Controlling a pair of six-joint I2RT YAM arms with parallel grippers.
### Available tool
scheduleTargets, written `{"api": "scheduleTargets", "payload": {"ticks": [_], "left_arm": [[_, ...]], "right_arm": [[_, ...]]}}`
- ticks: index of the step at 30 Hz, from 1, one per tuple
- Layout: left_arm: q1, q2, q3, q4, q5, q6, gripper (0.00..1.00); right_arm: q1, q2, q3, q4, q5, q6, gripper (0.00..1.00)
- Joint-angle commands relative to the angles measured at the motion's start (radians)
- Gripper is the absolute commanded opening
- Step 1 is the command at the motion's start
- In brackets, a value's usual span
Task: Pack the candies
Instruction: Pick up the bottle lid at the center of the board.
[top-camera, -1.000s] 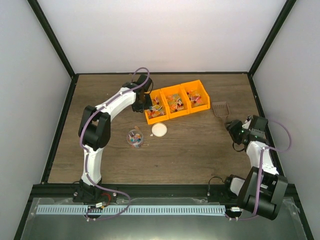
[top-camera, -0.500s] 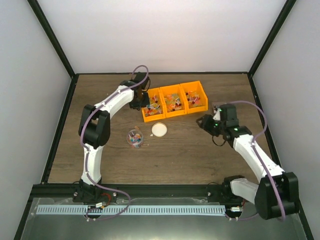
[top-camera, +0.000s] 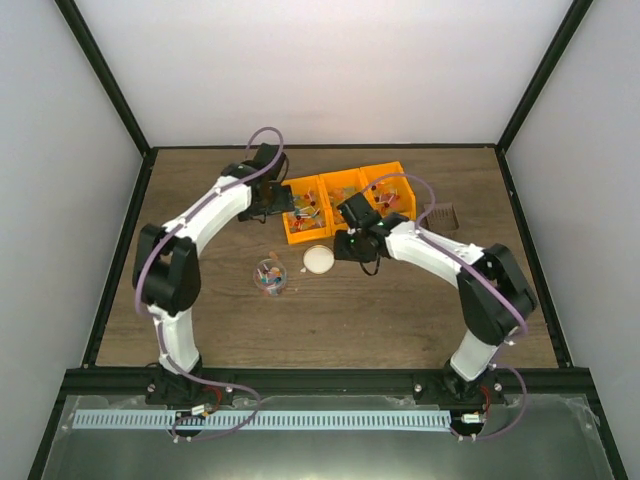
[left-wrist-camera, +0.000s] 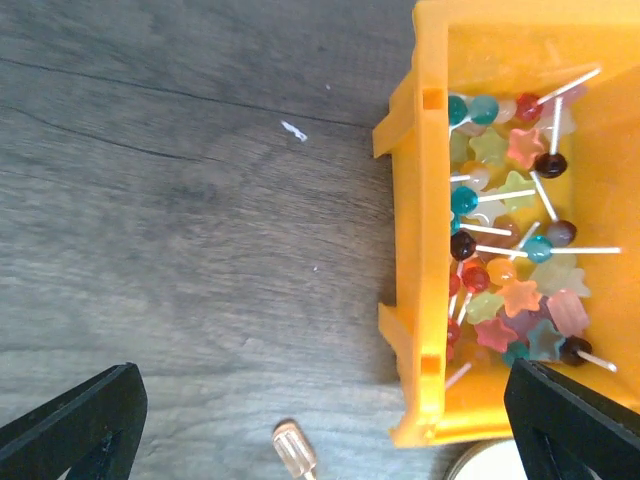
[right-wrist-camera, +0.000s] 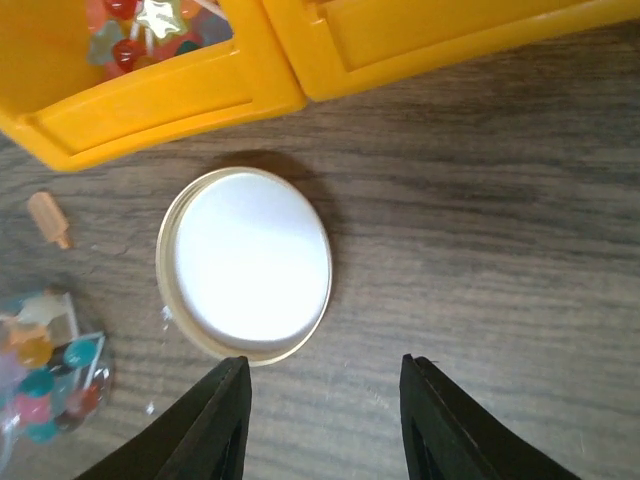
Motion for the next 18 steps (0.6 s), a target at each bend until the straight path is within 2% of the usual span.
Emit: {"api": "scheduleTargets", "payload": {"ticks": [1, 9, 13, 18], "left_arm": [[0.012, -0.155, -0.105, 0.017, -0.052, 0.019, 1.00], [0.113, -0.351, -0.405, 0.156, 0.056, -0.019, 0.99], [0.135, -0.404, -0.473, 0.193, 0.071, -0.030, 0.98], [0.146, -0.402, -0.478, 0.191, 0.085, -0.033, 0.98]], "right_arm": [[0.034, 0.095, 0.111, -0.059, 0.092, -0.036, 0.42], [0.059, 0.212, 0.168, -0.080, 0.111, -0.055, 0.40], [0.058, 0.243, 0.188, -0.076, 0.096, -0.072, 0.38], [0.058, 0.288, 0.208, -0.077, 0.083, -0.081, 0.32]]}}
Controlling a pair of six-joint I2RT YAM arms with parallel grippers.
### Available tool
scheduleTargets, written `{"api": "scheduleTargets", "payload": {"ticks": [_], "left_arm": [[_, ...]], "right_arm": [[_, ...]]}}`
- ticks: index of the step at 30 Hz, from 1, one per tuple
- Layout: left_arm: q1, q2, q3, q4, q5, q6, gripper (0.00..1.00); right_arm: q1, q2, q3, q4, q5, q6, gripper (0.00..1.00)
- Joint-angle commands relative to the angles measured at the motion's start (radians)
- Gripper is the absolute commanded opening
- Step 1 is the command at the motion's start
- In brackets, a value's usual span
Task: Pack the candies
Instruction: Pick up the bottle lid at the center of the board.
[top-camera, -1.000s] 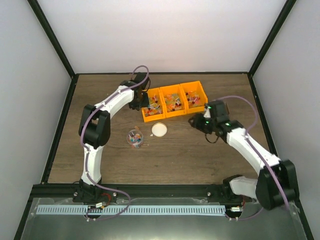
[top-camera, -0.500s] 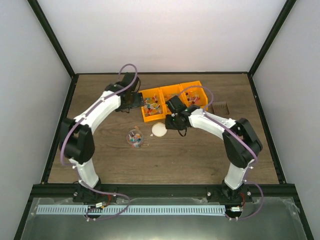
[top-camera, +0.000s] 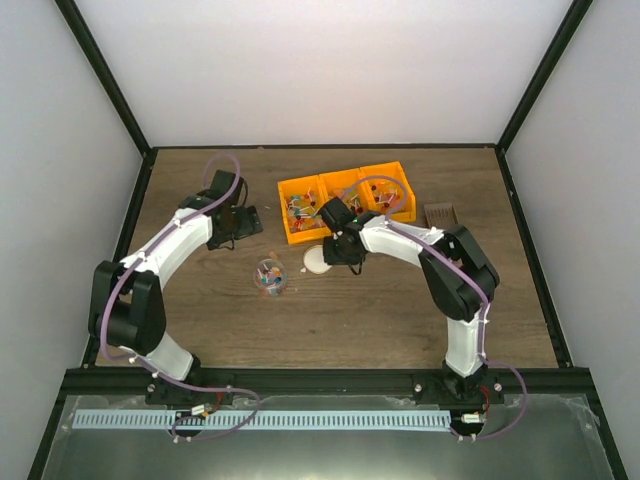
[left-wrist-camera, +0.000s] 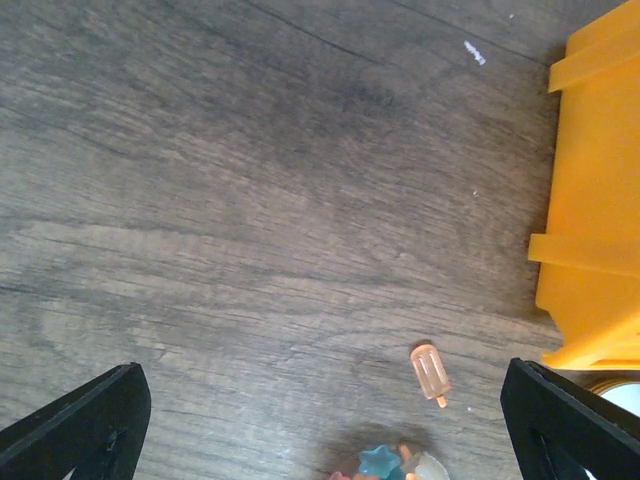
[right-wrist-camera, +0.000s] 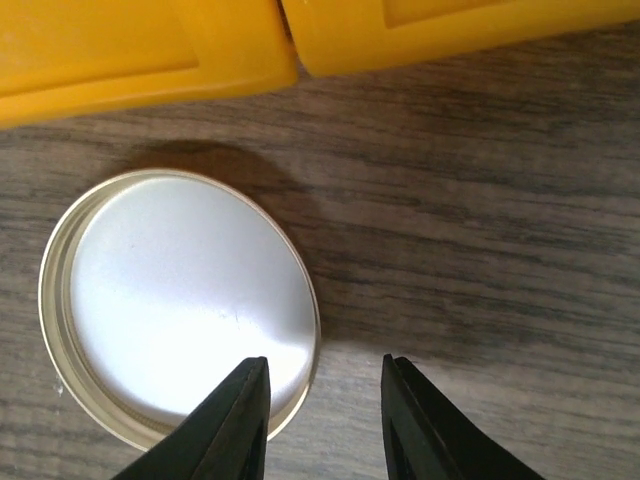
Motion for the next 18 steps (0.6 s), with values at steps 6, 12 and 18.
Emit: {"api": "scheduleTargets", "payload": {"ticks": [6, 12, 18], "left_arm": [[0.013, -0.021, 0.013, 0.011, -0.019, -0.024, 0.97], [0.016, -0.021, 0.014, 0.006, -0.018, -0.026, 0.97], [0.031, -0.029, 0.015, 0.014, 0.012, -0.025, 0.97]], "right_arm": [[0.007, 0.064, 0.055, -0.019, 0.027, -0.018, 0.16], [0.006, 0.056, 0.061, -0.030, 0.044, -0.008, 0.01], [0.006, -0.009, 0.058, -0.036, 0.037, 0.004, 0.01]]}}
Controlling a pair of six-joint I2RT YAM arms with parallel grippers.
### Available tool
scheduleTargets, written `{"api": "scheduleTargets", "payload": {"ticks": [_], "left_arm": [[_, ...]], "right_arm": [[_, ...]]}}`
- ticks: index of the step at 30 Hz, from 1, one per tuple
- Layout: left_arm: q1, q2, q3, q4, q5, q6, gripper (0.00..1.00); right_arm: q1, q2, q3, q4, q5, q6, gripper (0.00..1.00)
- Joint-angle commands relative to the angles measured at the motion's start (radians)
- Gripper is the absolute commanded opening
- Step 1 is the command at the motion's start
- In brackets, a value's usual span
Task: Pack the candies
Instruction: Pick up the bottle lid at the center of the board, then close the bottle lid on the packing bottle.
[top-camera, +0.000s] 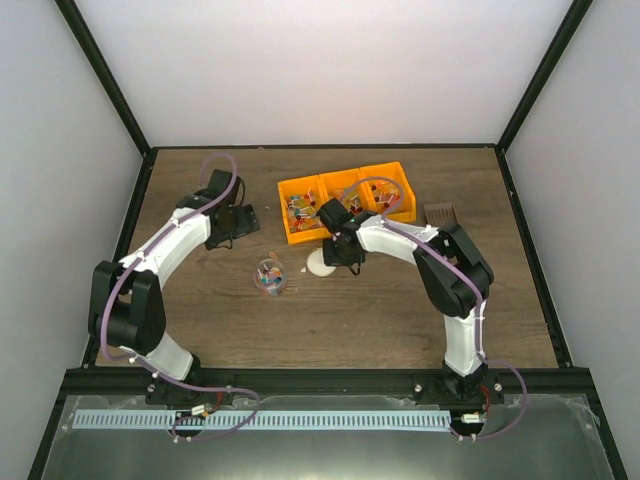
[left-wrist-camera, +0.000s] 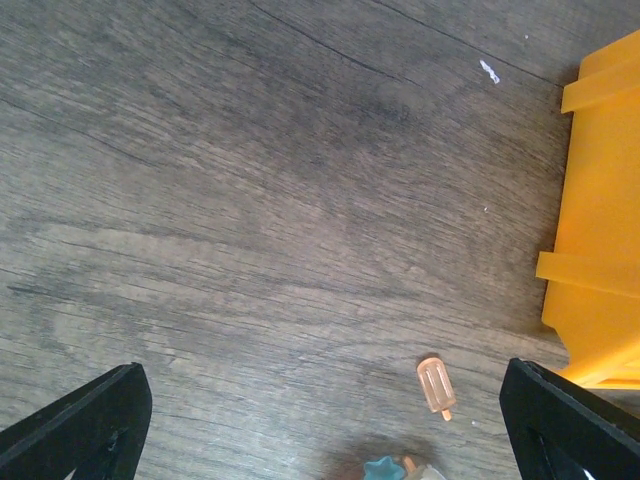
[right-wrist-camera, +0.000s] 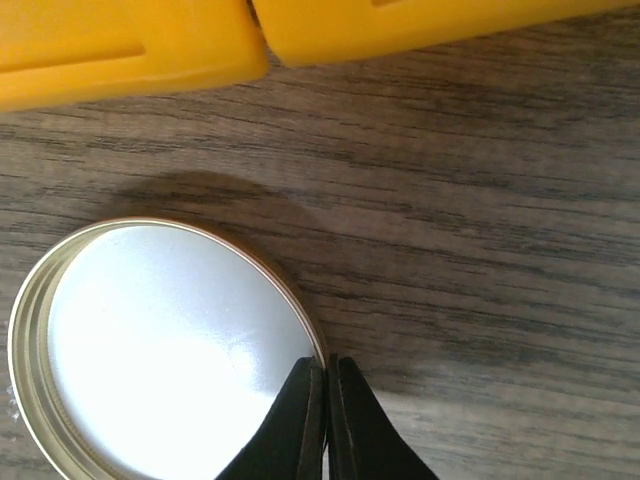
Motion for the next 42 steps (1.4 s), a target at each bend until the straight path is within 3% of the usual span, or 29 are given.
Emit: {"api": "scheduleTargets", "payload": {"ticks": [1, 3, 7, 13, 18, 21, 24, 26, 30, 35, 38, 42], "left_arm": [[0.027, -0.031, 0.009, 0.006, 0.036, -0.009, 0.93], [0.059, -0.044, -0.015, 0.027, 0.097, -0.025, 0.84], [0.132, -0.108, -0.124, 0.128, 0.250, -0.056, 0.83], [0.146, -0.238, -0.275, 0.319, 0.463, -0.084, 0.86], [0.147, -0.372, -0.410, 0.594, 0.679, -0.200, 1.00], [0.146, -0.429, -0.466, 0.726, 0.758, -0.308, 1.00], [0.146, -0.437, -0.512, 0.837, 0.854, -0.468, 1.00], [0.144, -0.444, -0.588, 1.007, 0.944, -0.648, 1.00], [0.140, -0.510, -0.810, 1.417, 0.929, -1.078, 1.00], [0.113, -0.505, -0.837, 1.587, 0.958, -1.263, 1.00], [0.091, -0.408, -0.836, 1.821, 0.967, -1.395, 1.00], [0.030, -0.142, -0.810, 2.354, 0.962, -1.675, 1.00]], "right_arm": [[0.006, -0.079, 0.027, -0.021, 0.021, 0.016, 0.01], [0.006, -0.116, 0.024, -0.018, 0.009, 0.021, 0.01], [0.006, -0.184, 0.012, 0.003, -0.044, 0.033, 0.01], [0.006, -0.277, -0.028, 0.108, -0.164, 0.052, 0.01], [-0.031, -0.405, -0.222, 0.504, -0.509, 0.088, 0.01], [-0.076, -0.460, -0.336, 0.767, -0.694, 0.192, 0.01], [-0.106, -0.496, -0.378, 0.937, -0.778, 0.211, 0.01], [-0.116, -0.508, -0.372, 0.967, -0.798, 0.142, 0.01], [-0.169, -0.485, -0.385, 1.139, -0.980, 0.085, 0.02], [-0.207, -0.416, -0.357, 1.261, -1.138, 0.102, 0.03], [-0.208, -0.382, -0.373, 1.406, -1.194, 0.108, 0.02], [-0.218, -0.304, -0.362, 1.638, -1.269, 0.210, 0.01]]}}
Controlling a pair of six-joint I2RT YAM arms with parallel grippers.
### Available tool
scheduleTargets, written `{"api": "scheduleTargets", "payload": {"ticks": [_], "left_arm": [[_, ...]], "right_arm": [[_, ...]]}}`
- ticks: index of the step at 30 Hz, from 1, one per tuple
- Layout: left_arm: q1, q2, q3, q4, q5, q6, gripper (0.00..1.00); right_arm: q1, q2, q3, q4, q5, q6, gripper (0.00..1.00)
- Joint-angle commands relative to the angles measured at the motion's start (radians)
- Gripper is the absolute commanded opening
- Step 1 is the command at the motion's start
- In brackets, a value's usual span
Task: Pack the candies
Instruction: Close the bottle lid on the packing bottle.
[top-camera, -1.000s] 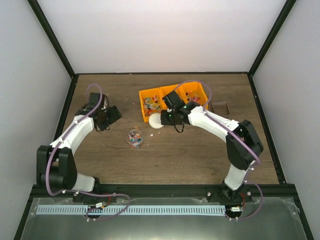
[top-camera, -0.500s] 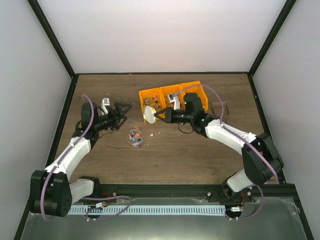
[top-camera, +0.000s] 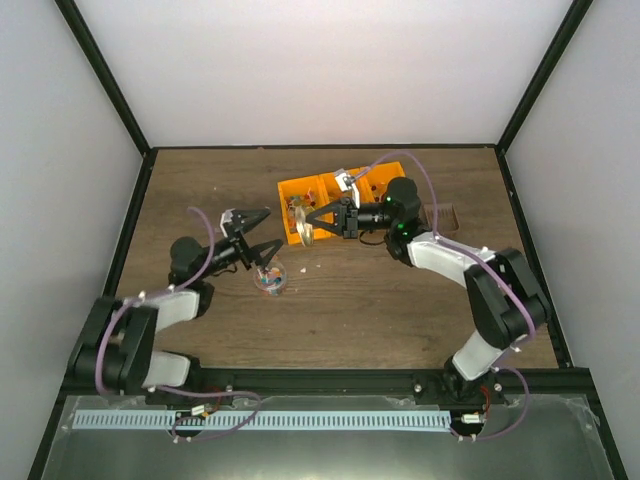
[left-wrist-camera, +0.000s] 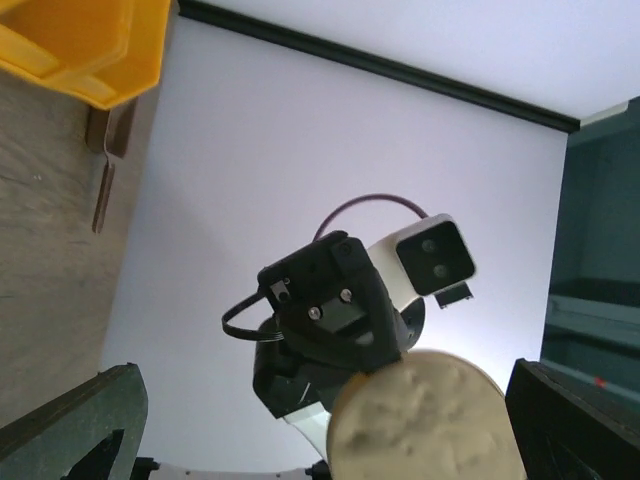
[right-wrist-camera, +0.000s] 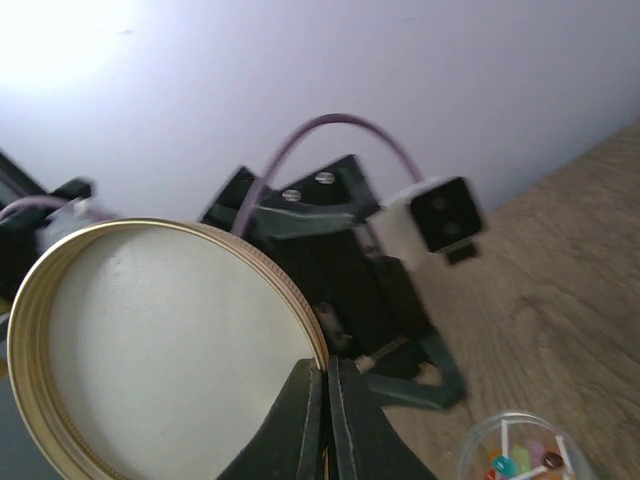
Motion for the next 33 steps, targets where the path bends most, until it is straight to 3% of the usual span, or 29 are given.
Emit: {"api": "scheduleTargets", "payload": {"ticks": [1, 4, 10, 17, 23, 33], "left_arm": [[-0.066, 0.272, 0.047, 0.697, -0.003, -0.420, 1.00], [-0.108, 0.365, 0.126, 0.719, 0.008, -0.438, 1.00], [-0.116, 0.392, 0.233, 0.679, -0.014, -0.440, 1.00], [-0.137, 0.441, 0.283, 0.709, -0.005, -0.476, 1.00], [-0.169, 0.422, 0.323, 0.629, 0.019, -0.432, 1.00], [-0.169, 0.455, 0.308, 0.733, -0.007, -0.496, 1.00]], "right_arm": [[-0.012, 0.088, 0.041, 0.339, -0.144, 0.104, 0.01], [-0.020, 0.183, 0.104, 0.427, -0.174, 0.184, 0.01], [-0.060, 0.273, 0.183, 0.536, -0.194, 0.301, 0.01], [-0.068, 0.320, 0.236, 0.496, -0.198, 0.286, 0.01], [-0.070, 0.338, 0.256, 0.440, -0.190, 0.252, 0.01], [-0.075, 0.345, 0.265, 0.387, -0.188, 0.213, 0.01]]}}
